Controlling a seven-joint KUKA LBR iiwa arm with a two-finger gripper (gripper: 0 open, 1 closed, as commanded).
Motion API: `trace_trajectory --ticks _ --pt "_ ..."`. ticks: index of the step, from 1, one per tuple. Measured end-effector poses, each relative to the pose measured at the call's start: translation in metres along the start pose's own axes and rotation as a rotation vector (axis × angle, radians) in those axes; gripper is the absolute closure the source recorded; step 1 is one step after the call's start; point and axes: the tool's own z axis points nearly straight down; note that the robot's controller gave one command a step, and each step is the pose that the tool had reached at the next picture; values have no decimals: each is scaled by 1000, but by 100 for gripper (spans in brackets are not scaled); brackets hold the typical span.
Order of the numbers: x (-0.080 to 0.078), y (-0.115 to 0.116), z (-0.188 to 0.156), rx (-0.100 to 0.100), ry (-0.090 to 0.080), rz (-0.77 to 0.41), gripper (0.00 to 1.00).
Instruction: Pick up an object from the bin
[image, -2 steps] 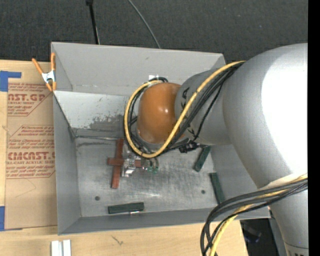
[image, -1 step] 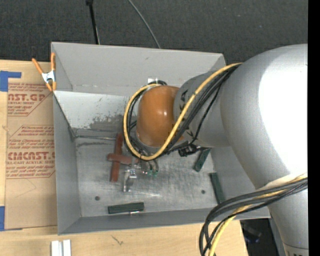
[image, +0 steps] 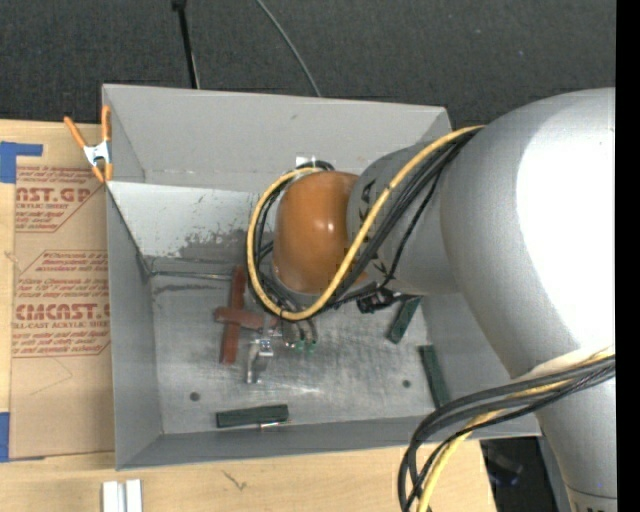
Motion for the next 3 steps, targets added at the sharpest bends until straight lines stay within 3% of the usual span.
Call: trace_trajectory --ticks 1,2,3 --pt "-17 -2 3 4 12 72 0" --pt "-32 -13 1 0 9 114 100" --pt "-32 -13 1 0 9 115 100"
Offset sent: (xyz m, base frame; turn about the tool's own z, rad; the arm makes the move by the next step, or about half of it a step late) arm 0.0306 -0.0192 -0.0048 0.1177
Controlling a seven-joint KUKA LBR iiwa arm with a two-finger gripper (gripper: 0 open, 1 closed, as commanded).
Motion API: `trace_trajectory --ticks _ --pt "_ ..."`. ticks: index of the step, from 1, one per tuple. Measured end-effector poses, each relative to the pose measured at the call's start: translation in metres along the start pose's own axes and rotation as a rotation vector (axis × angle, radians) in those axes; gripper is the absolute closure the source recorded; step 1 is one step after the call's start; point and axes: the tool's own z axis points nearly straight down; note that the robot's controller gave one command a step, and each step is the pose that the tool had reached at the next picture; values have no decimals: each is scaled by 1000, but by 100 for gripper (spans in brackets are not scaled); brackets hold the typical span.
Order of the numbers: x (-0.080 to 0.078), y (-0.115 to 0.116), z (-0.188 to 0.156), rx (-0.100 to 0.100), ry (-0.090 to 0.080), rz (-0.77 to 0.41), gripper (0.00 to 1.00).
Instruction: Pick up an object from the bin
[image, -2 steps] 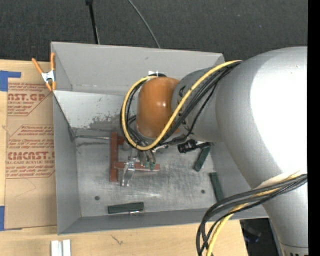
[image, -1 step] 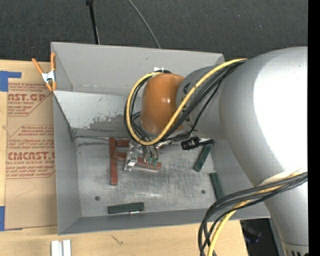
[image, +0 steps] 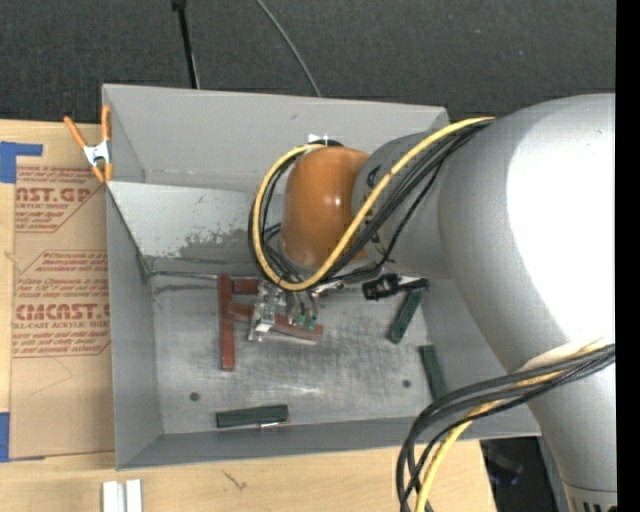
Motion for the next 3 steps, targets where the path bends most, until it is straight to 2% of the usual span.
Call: trace_trajectory --ticks 1,2,3 --pt "2 -9 -123 6 -3 69 100" --pt "2 -9 -123 6 -3 69 100" --pt "1 -18 -159 7 0 -58 100"
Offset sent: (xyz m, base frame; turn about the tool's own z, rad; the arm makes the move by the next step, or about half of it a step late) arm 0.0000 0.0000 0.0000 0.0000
